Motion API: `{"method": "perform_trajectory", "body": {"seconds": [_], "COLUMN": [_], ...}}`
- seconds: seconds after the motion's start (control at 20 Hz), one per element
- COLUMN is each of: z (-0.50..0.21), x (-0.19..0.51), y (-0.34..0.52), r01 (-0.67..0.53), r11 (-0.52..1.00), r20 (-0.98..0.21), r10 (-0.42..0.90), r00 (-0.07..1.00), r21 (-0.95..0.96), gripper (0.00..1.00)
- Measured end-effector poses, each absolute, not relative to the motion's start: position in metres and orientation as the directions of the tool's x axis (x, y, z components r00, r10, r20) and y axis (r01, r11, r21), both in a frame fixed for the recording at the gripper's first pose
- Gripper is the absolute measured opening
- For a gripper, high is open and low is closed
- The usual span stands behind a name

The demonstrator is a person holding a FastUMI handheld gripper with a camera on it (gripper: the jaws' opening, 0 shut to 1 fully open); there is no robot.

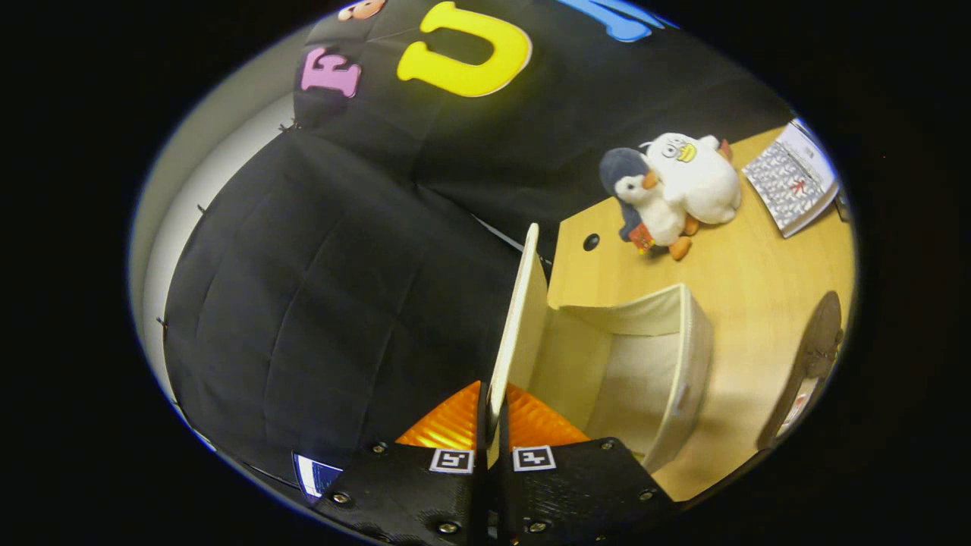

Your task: Open the storage box then place both shoes into the box .Put the left shoe in first, then the right shoe, with the right side of both shoes facing outward in a uniform manner.

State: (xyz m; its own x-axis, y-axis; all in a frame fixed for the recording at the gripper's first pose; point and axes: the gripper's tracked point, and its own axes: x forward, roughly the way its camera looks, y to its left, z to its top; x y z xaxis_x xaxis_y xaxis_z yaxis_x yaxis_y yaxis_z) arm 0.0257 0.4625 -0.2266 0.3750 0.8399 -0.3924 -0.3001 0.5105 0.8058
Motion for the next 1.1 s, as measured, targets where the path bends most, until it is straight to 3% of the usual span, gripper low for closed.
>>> {"method": "perform_trajectory", "body": {"seconds": [0.25, 0.7, 0.8, 0.85, 0.9, 0.95, 1.05, 1.1], "z": [-0.209, -0.246, -0.25, -0.252, -0.252, -0.249, -0.246, -0.245], "x": [0.031, 0.028, 0.026, 0.026, 0.027, 0.026, 0.026, 0.024], "y": [0.553, 0.671, 0.68, 0.686, 0.688, 0.687, 0.677, 0.668], "r01": [-0.264, -0.241, -0.233, -0.231, -0.234, -0.241, -0.265, -0.279], "r11": [0.445, 0.476, 0.493, 0.491, 0.489, 0.49, 0.508, 0.52], "r20": [-0.355, -0.409, -0.427, -0.425, -0.423, -0.422, -0.435, -0.445], "r10": [0.876, 0.869, 0.859, 0.86, 0.861, 0.861, 0.852, 0.847], "r00": [0.328, 0.28, 0.283, 0.28, 0.281, 0.285, 0.291, 0.291], "r21": [0.856, 0.846, 0.838, 0.84, 0.84, 0.838, 0.82, 0.808], "gripper": [0.05, 0.06, 0.11, 0.27, 0.34, 0.55, 0.88, 0.88]}}
